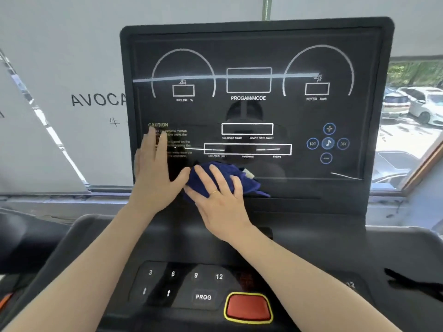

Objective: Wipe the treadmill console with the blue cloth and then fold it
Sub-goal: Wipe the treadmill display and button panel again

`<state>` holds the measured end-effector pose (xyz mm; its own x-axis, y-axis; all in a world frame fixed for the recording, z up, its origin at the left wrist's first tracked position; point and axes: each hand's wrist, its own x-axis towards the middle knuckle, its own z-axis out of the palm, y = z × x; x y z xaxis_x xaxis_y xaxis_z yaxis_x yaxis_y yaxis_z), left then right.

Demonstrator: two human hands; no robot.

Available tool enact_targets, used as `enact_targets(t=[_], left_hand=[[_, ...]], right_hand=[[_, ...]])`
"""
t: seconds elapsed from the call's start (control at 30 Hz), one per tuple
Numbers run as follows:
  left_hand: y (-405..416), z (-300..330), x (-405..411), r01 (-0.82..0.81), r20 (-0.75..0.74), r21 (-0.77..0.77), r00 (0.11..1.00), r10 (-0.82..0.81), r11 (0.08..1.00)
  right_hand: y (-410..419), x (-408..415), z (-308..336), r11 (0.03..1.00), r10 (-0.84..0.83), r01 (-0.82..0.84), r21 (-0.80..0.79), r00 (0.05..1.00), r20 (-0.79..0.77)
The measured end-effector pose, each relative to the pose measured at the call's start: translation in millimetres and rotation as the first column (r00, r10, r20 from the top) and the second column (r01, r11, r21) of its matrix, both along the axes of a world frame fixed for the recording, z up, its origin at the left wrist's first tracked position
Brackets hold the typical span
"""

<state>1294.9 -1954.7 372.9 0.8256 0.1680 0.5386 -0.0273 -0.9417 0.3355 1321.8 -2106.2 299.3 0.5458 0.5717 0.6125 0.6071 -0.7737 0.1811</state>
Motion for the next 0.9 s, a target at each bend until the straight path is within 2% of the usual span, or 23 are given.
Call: enact_targets(t=[0.2, 0.27, 0.37, 0.47, 0.6, 0.73, 0.9], left_hand=[[13, -40, -16, -0.072, -0.074, -0.05, 0.995, 0.068, 0.996], [7, -48, -15, -0.102, -0.106, -0.095, 0.99, 0.092, 0.99], [4, -52, -13, -0.107, -0.074, -0.132, 0.992, 0.098, 0.985], [14, -55, -16, -0.073, -0.051, -0.105, 0.996, 0.068, 0.992], [33, -61, -21, 0.0, -0.022, -0.03, 1.0, -0.001, 1.0], [47, -62, -24, 0.087, 0.017, -0.027, 0.996, -0.087, 0.996], [68, -60, -28, 0.171, 0.022, 0.016, 0.985, -0.171, 0.985]], right_hand=[[-32, 8, -4, 1.0, 0.012, -0.01, -0.014, 0.991, 0.131], [-67, 12, -7, 0.999, -0.038, 0.037, 0.012, 0.985, 0.17], [-125, 18, -9, 0.993, -0.122, 0.117, 0.034, 0.965, 0.231], [-151, 18, -11, 0.972, -0.232, 0.214, 0.098, 0.944, 0.236], [-106, 3, -17, 0.944, -0.287, 0.245, 0.222, 0.941, 0.182], [-30, -9, -12, 0.971, -0.169, 0.14, 0.194, 0.976, 0.14], [59, -26, -27, 0.977, -0.159, 0.156, 0.147, 0.987, 0.003]])
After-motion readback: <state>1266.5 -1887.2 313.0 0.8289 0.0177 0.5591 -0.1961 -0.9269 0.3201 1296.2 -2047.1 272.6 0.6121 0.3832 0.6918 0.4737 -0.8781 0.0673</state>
